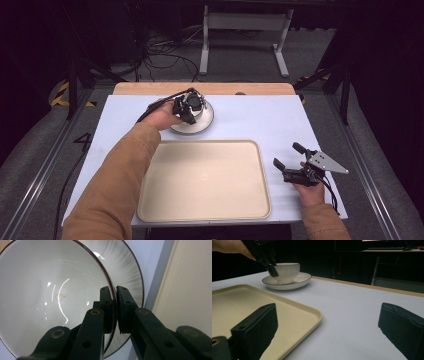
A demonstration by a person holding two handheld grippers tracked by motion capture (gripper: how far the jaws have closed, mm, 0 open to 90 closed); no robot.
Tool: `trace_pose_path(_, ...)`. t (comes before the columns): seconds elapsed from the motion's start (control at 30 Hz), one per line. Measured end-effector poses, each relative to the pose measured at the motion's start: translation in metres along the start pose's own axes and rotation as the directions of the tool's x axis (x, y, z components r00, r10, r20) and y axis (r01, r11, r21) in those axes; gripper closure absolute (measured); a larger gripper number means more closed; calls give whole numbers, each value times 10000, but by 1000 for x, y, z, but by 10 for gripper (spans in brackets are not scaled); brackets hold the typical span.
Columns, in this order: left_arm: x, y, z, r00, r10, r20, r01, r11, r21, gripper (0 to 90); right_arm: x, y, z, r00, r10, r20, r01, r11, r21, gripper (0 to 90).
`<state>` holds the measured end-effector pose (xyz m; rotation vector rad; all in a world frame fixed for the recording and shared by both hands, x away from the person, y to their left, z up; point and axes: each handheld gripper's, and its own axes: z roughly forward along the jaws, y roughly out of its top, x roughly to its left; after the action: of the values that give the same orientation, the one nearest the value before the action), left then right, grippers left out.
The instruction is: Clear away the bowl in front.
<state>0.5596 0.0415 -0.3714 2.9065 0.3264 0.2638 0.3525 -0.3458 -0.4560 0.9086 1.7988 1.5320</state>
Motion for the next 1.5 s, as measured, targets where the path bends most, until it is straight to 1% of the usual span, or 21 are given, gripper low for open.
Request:
trace_pose_path(0.03, 0, 0, -3, 10000, 71, -1, -71, 10000, -12, 845, 0, 0, 0, 10000, 3, -4, -3, 10000, 0, 32)
trace_pose_path(0.07, -1, 0, -5, 10000, 65, 75, -64, 9999, -79, 845, 0, 0, 0, 10000, 6, -3, -6, 10000, 3, 32)
trace_pose_path(0.1, -2, 0, -6, 10000, -1, 24, 1, 9999, -132, 845, 0, 0, 0, 10000, 10, -3, -10, 10000, 6, 32)
trace_pose_path(0.13, -2, 0, -9, 9999, 117, -16, -117, 9999, -76, 845, 0, 0, 0, 10000, 11, -5, -11, 10000, 7, 32)
trace_pose_path(0.2, -4, 0, -13, 9999, 106, 20, -106, 9999, -97, 845, 0, 0, 0, 10000, 3, -1, -3, 10000, 6, 33)
trace_pose_path(0.27, -5, 1, -18, 9995, 296, -61, -296, 9996, -44, 845, 0, 0, 0, 10000, -2, 2, 2, 10000, 9, 32)
trace_pose_path(0.33, -6, 1, -23, 9996, 275, -49, -276, 9993, -241, 845, 0, 0, 0, 10000, -3, -3, 3, 10000, 11, 33)
trace_pose_path(0.4, -8, 1, -29, 9996, 264, 31, -263, 9993, -257, 845, 0, 0, 0, 10000, 0, -8, 0, 10000, 14, 33)
trace_pose_path(0.6, -14, 2, -42, 9985, 544, -9, -544, 9981, -303, 845, 0, 0, 0, 10000, 13, -11, -13, 10000, 30, 34)
trace_pose_path(0.63, -15, 2, -45, 9978, 651, -109, -654, 9974, -306, 845, 0, 0, 0, 10000, 16, -11, -16, 10000, 33, 33)
trace_pose_path(0.67, -16, 1, -46, 9982, 594, -44, -595, 9976, -341, 845, 0, 0, 0, 10000, 14, -14, -13, 10000, 35, 34)
trace_pose_path(0.8, -18, 1, -52, 9966, 820, -4, -819, 9962, -284, 845, 0, 0, 0, 10000, 18, -17, -18, 10000, 38, 34)
trace_pose_path(0.87, -18, 0, -56, 9966, 816, 98, -812, 9962, -317, 845, 0, 0, 0, 10000, 21, -13, -21, 10000, 40, 34)
trace_pose_path(0.93, -19, -1, -61, 9962, 853, 147, -847, 9955, -421, 845, 0, 0, 0, 10000, 15, -19, -14, 10000, 43, 34)
trace_pose_path(0.97, -21, -2, -62, 9964, 846, 79, -841, 9952, -494, 845, 0, 0, 0, 10000, 14, -20, -14, 10000, 44, 34)
trace_pose_path(1.0, -21, -1, -65, 9955, 944, 86, -940, 9948, -391, 845, 0, 0, 0, 10000, 15, -20, -15, 10000, 44, 34)
trace_pose_path(1.17, -28, -1, -75, 9929, 1188, 50, -1186, 9922, -380, 845, 0, 0, 1, 10000, 13, -12, -13, 10000, 51, 34)
trace_pose_path(1.2, -29, -1, -76, 9932, 1159, 53, -1155, 9921, -484, 845, 0, 0, 1, 10000, 8, -11, -8, 10000, 50, 34)
trace_pose_path(1.27, -31, -2, -82, 9913, 1312, 76, -1308, 9905, -436, 845, 0, 0, 1, 10000, 4, -13, -4, 10000, 50, 34)
trace_pose_path(1.4, -37, -3, -89, 9901, 1401, 66, -1396, 9890, -483, 845, 0, 0, 1, 10000, 15, -11, -15, 10000, 52, 34)
trace_pose_path(1.5, -43, -3, -96, 9861, 1661, -90, -1664, 9846, -532, 845, 0, 0, 1, 10000, 6, -13, -5, 10000, 54, 34)
